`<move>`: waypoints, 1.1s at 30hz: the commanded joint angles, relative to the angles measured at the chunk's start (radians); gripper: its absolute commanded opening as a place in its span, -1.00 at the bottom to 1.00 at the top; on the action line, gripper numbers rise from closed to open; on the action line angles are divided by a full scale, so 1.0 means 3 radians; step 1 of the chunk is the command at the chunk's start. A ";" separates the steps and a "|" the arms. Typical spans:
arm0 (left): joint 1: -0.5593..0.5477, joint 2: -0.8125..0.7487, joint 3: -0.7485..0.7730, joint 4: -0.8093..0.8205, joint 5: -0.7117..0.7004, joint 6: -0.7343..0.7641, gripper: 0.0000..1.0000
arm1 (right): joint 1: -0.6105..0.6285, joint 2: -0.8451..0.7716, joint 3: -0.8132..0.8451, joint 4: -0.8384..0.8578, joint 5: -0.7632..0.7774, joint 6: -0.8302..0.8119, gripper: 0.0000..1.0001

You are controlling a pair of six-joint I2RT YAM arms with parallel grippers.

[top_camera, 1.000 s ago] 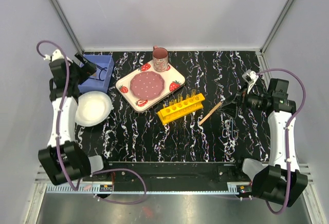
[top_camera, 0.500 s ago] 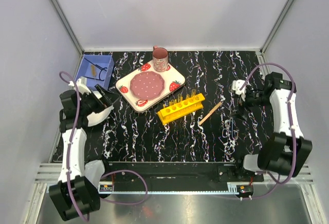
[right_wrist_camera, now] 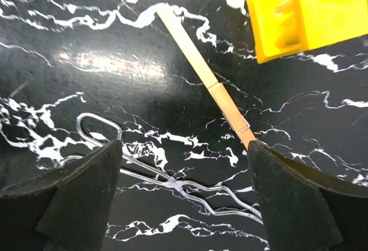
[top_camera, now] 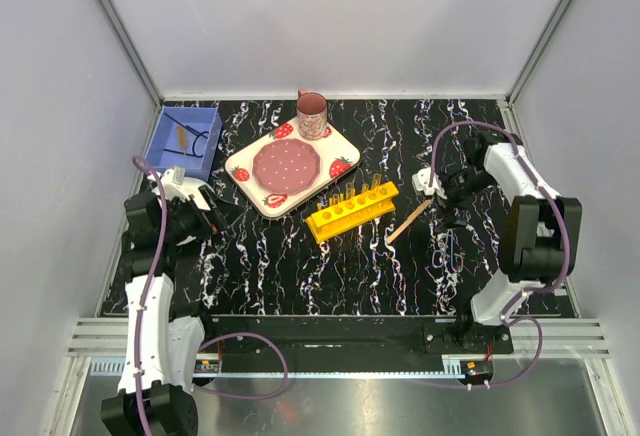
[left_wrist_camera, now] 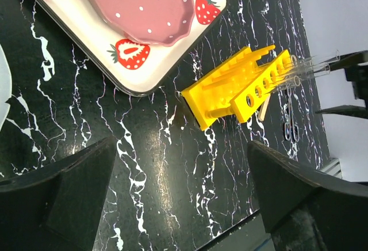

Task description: Organize the chemistry lab equipment

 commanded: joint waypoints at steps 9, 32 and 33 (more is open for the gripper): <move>-0.0075 -0.0088 -0.0016 0.0187 0.0103 0.0048 0.98 | 0.0158 0.0438 -0.0268 0.0820 0.0544 -0.0392 0.74; -0.0178 -0.0099 -0.0031 0.0244 0.0170 0.0037 0.98 | 0.0414 0.0642 -0.0289 0.1275 0.0651 -0.0152 0.51; -0.0178 -0.0099 -0.0031 0.0239 0.0170 0.0037 0.98 | 0.0414 0.0642 -0.0309 0.1275 0.0666 -0.0152 0.48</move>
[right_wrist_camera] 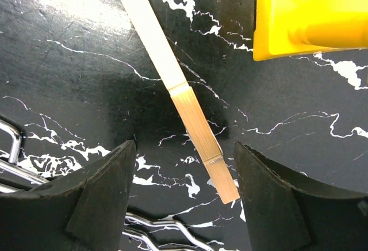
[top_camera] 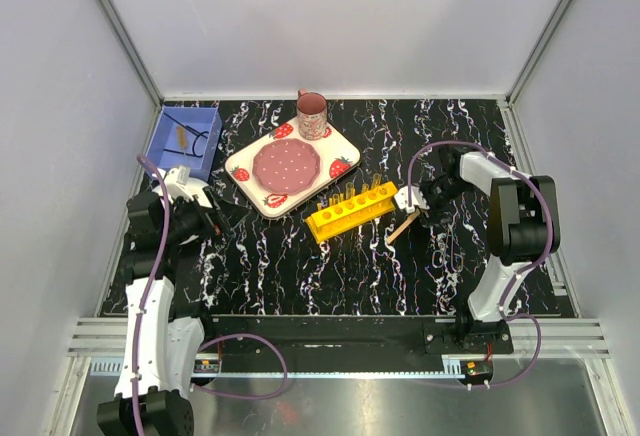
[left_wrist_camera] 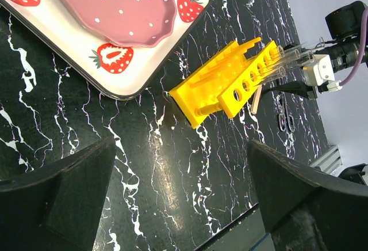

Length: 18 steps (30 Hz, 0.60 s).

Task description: Organize the chemistry lab equipment

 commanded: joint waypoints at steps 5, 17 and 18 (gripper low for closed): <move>-0.0032 -0.0032 -0.0025 0.0162 0.0095 0.0009 0.98 | 0.0043 -0.0013 -0.0056 0.0005 0.0138 -0.0065 0.32; -0.0072 -0.0048 -0.0030 0.0162 0.0084 0.0009 0.98 | 0.0043 -0.0217 -0.0368 0.0046 0.0107 -0.0274 -0.17; -0.0078 -0.0043 -0.0030 0.0167 0.0084 0.0009 0.98 | 0.0038 -0.0233 -0.0404 0.0056 0.0112 -0.0285 -0.25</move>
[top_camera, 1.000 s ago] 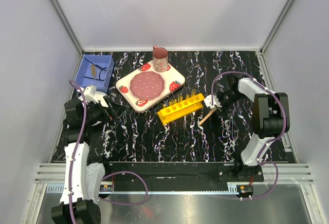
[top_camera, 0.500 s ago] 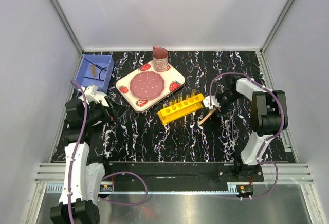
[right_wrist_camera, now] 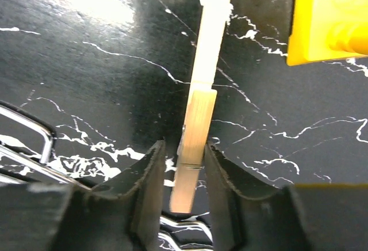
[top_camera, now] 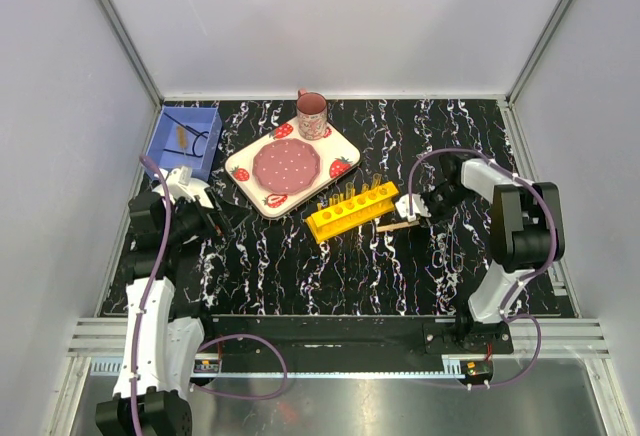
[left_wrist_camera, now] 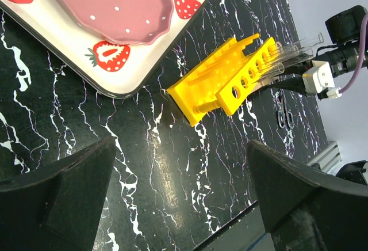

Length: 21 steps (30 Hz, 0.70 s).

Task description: Organize the chemistry lab equipment

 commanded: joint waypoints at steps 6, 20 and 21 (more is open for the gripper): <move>-0.0042 -0.0058 -0.0022 0.0167 0.0089 0.0009 0.98 | 0.0035 -0.0178 -0.0304 0.0020 0.0044 -0.0350 -0.49; -0.0190 0.0090 -0.0048 0.0316 0.0560 -0.0072 0.98 | 0.0076 -0.0955 -0.0570 -0.0276 -0.0268 -0.0473 -0.77; -0.0221 0.0060 -0.0063 0.0336 0.0595 -0.0138 0.98 | 0.0076 -0.1037 -0.0591 -0.0327 -0.0299 -0.0508 -0.77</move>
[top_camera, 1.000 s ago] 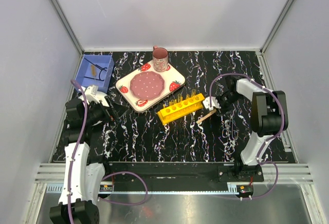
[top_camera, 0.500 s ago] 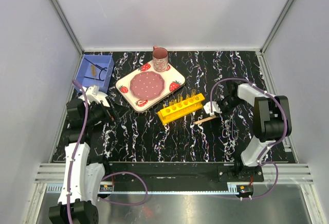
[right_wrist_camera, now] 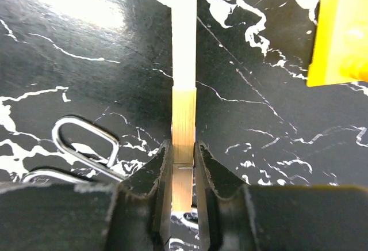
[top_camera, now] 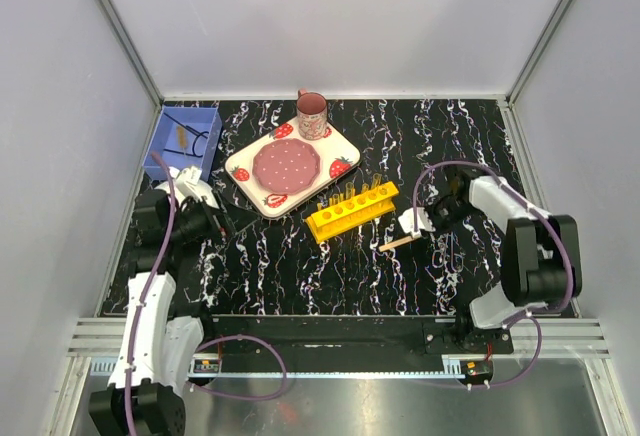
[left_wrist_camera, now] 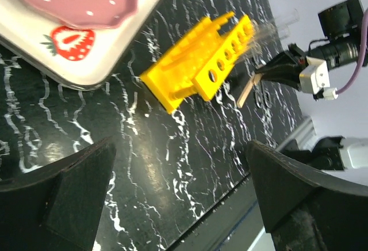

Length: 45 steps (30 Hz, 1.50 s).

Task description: Organize the chemistry lab equipment

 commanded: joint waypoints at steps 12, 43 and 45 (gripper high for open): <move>-0.1795 -0.0388 -0.0216 0.0773 -0.0105 -0.1698 0.98 | 0.0416 -0.1287 -0.0001 -0.1224 -0.0952 -0.0385 -0.83; -0.4200 0.2644 0.1901 0.0298 -0.1369 -0.1786 -0.12 | 0.0718 -0.1855 0.0061 -0.1598 -0.1152 -0.0252 -0.83; -0.4195 0.2659 0.1911 0.0293 -0.1328 -0.1765 -0.27 | 0.0718 -0.1856 0.0056 -0.1603 -0.1167 -0.0252 -0.83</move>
